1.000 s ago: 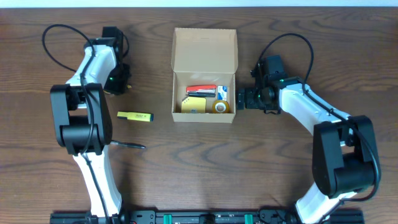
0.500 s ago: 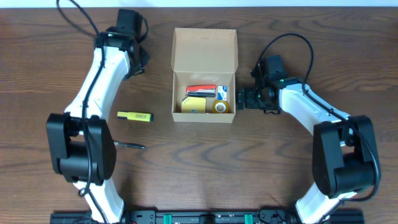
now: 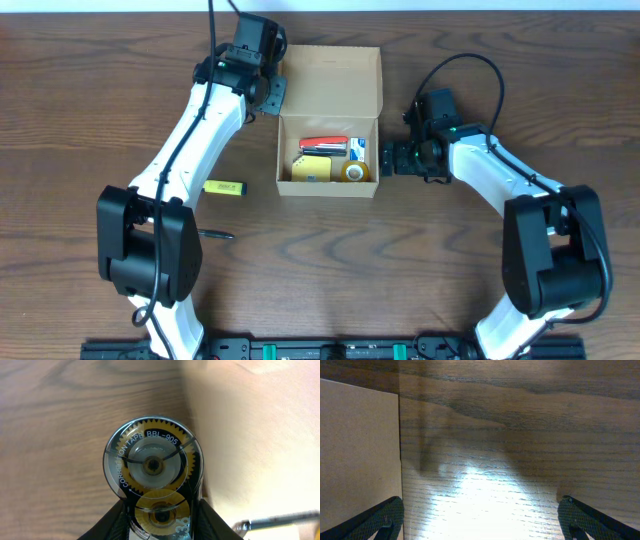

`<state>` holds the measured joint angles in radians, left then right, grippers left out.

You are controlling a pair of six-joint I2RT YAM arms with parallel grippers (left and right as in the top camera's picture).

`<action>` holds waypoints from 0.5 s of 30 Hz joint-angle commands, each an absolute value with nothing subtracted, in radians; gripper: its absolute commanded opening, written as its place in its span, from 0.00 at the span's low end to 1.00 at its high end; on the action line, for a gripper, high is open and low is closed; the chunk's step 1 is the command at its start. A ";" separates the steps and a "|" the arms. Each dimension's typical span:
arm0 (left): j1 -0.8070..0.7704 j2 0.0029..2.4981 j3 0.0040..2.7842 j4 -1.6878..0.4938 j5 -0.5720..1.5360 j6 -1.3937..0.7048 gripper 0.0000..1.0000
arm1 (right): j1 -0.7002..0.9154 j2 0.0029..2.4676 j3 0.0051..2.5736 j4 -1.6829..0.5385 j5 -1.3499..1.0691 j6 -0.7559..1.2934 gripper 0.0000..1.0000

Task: Pack container
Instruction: 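Lift the correction tape with the left gripper toward the box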

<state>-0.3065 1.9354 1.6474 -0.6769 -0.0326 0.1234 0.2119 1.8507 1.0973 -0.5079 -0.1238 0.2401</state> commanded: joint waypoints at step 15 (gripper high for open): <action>-0.479 1.855 1.653 -0.758 0.125 0.950 0.06 | 0.205 1.852 1.095 -0.509 -0.128 0.227 0.99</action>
